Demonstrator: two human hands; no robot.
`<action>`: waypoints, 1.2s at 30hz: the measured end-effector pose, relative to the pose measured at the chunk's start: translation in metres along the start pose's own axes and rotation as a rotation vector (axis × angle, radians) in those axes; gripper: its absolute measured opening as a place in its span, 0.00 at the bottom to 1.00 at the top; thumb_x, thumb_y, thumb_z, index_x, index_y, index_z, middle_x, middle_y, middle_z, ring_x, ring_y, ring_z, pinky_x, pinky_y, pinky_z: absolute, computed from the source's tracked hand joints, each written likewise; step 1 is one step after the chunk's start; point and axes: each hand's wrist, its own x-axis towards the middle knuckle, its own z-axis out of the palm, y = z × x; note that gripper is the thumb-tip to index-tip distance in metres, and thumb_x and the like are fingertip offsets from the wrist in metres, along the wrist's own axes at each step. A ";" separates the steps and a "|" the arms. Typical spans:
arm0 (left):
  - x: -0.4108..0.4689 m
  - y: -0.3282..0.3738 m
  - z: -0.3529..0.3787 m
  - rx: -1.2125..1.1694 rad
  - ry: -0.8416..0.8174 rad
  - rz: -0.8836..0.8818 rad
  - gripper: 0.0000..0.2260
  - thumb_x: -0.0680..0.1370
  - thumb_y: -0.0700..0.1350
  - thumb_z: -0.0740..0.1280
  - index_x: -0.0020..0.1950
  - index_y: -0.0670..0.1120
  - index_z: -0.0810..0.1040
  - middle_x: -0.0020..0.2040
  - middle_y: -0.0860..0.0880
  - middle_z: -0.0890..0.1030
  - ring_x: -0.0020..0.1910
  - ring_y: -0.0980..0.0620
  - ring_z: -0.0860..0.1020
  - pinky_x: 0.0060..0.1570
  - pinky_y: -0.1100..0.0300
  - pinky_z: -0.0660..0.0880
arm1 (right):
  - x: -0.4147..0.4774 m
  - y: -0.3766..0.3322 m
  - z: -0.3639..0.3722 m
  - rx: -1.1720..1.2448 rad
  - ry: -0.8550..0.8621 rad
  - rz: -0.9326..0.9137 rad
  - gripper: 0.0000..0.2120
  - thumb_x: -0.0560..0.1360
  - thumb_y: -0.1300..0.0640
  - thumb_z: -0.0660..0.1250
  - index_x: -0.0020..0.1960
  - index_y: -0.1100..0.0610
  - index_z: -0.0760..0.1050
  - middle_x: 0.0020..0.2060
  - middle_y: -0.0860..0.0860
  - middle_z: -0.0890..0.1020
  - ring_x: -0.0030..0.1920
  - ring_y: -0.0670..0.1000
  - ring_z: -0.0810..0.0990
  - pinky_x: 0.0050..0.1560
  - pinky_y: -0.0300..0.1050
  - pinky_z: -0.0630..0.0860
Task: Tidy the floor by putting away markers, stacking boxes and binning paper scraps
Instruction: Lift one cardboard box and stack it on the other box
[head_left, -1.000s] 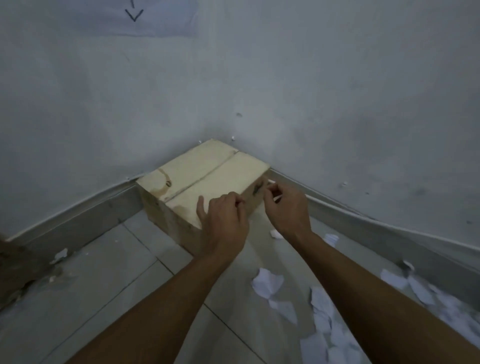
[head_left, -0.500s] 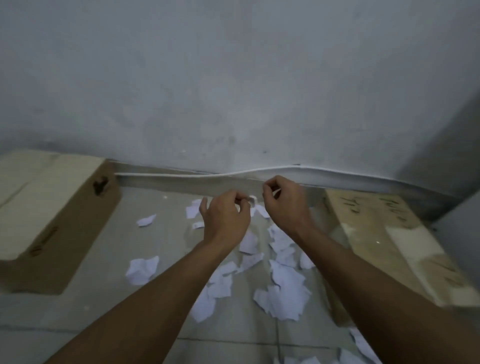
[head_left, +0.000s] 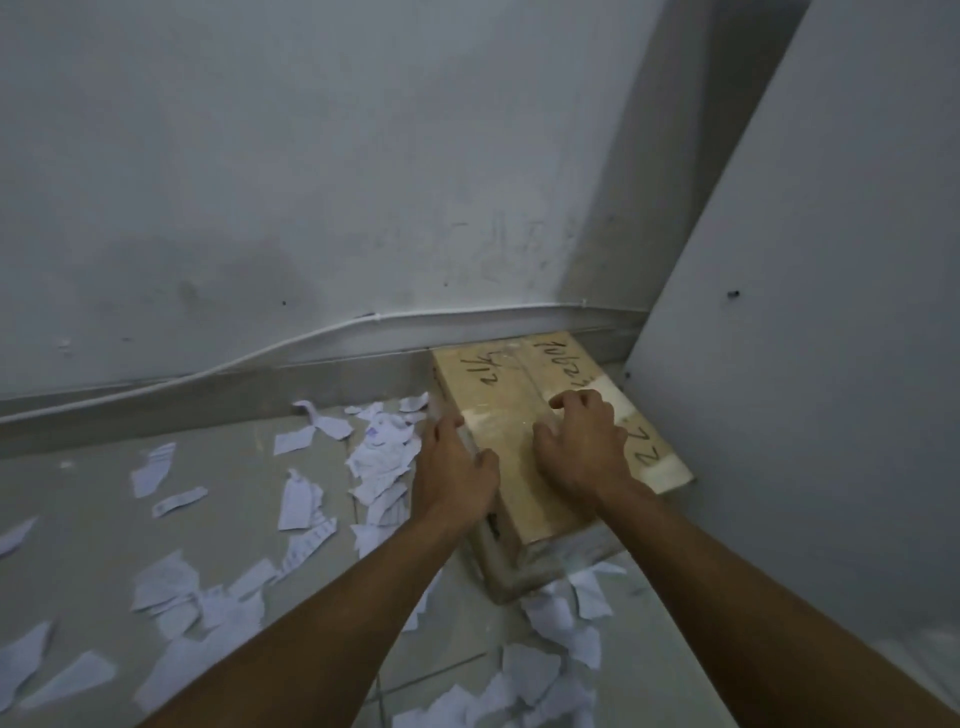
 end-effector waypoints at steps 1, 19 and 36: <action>0.001 0.002 0.008 -0.015 -0.009 -0.018 0.27 0.77 0.47 0.66 0.74 0.47 0.62 0.72 0.45 0.67 0.68 0.44 0.69 0.62 0.53 0.68 | 0.004 0.012 -0.001 -0.024 -0.003 0.019 0.20 0.78 0.48 0.61 0.68 0.54 0.70 0.68 0.55 0.68 0.69 0.57 0.66 0.67 0.59 0.62; 0.009 0.007 0.042 -0.352 -0.066 -0.212 0.34 0.79 0.55 0.64 0.80 0.53 0.50 0.75 0.49 0.67 0.71 0.44 0.69 0.70 0.47 0.67 | 0.043 0.063 0.002 -0.053 0.167 0.303 0.33 0.73 0.36 0.63 0.67 0.60 0.66 0.63 0.62 0.72 0.63 0.63 0.70 0.62 0.60 0.67; -0.005 -0.009 -0.121 -0.197 0.194 -0.142 0.20 0.80 0.57 0.61 0.72 0.57 0.66 0.63 0.50 0.77 0.54 0.48 0.76 0.53 0.56 0.70 | 0.045 -0.066 -0.028 0.144 0.111 -0.012 0.32 0.75 0.34 0.60 0.59 0.62 0.74 0.55 0.59 0.79 0.52 0.60 0.79 0.47 0.49 0.76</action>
